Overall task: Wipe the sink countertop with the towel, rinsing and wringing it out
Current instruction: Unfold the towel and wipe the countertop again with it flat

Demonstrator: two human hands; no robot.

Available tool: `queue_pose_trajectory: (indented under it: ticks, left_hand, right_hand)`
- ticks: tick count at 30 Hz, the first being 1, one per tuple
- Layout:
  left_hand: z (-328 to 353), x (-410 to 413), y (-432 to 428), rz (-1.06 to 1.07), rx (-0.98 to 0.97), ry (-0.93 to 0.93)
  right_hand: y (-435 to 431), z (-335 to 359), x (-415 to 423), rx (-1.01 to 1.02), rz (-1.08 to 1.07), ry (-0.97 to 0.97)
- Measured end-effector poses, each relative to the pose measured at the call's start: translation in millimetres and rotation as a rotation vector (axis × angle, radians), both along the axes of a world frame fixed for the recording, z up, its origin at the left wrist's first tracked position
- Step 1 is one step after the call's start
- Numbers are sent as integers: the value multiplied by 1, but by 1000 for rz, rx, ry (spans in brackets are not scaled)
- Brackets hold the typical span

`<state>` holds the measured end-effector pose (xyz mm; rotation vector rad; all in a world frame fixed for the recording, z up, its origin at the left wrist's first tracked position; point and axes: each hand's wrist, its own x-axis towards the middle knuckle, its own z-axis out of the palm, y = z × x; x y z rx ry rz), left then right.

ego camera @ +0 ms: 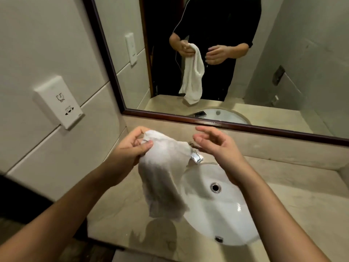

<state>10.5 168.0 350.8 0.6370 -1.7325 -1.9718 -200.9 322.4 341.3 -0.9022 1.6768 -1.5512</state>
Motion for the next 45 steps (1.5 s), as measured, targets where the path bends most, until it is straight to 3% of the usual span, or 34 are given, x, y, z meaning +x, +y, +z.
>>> queue_pose_trajectory:
  ticks: [2, 4, 6, 8, 13, 17, 21, 25, 30, 33, 35, 38, 42, 45]
  left_hand:
    - [-1, 1, -3, 69, 31, 43]
    - [0, 1, -4, 123, 28, 47]
    - [-1, 2, -6, 170, 1, 32]
    - [-4, 7, -10, 239, -15, 21]
    - [-22, 30, -30, 362, -115, -43]
    - [-31, 50, -50, 466, -147, -15]
    - [-37, 67, -55, 461, -137, 58]
    - [-88, 100, -43, 341, -62, -46]
    - [-214, 133, -17, 311, 136, -444]
    - [-268, 132, -23, 346, 172, -566]
    - [-284, 119, -36, 424, 75, -640]
    - [-296, 99, -38, 399, -325, -800]
    - [-332, 89, 15, 41, -844, -872]
    - [-364, 86, 43, -107, -931, -947]
  right_hand:
    - [-10, -17, -9, 193, 137, 181]
    - [-20, -38, -10, 336, 307, 94]
    - [-25, -62, -8, 343, 434, -75]
    - [-25, -70, -1, 292, 513, -3]
    - [-28, -65, 18, 100, 485, 532]
    - [-48, -47, 15, 20, 272, 695]
    - [-40, -28, 38, 37, 212, 844]
    - [-4, -70, 74, 200, 289, 783]
    - [24, -168, 108, 568, 447, 480]
    - [12, -218, 109, 576, 341, 452]
    - [-1, -249, 107, 556, 148, 547]
    - [-16, -289, 119, 629, -30, 746]
    - [-10, -331, 162, 670, 89, 933]
    - [-1, -358, 179, 743, 170, 924]
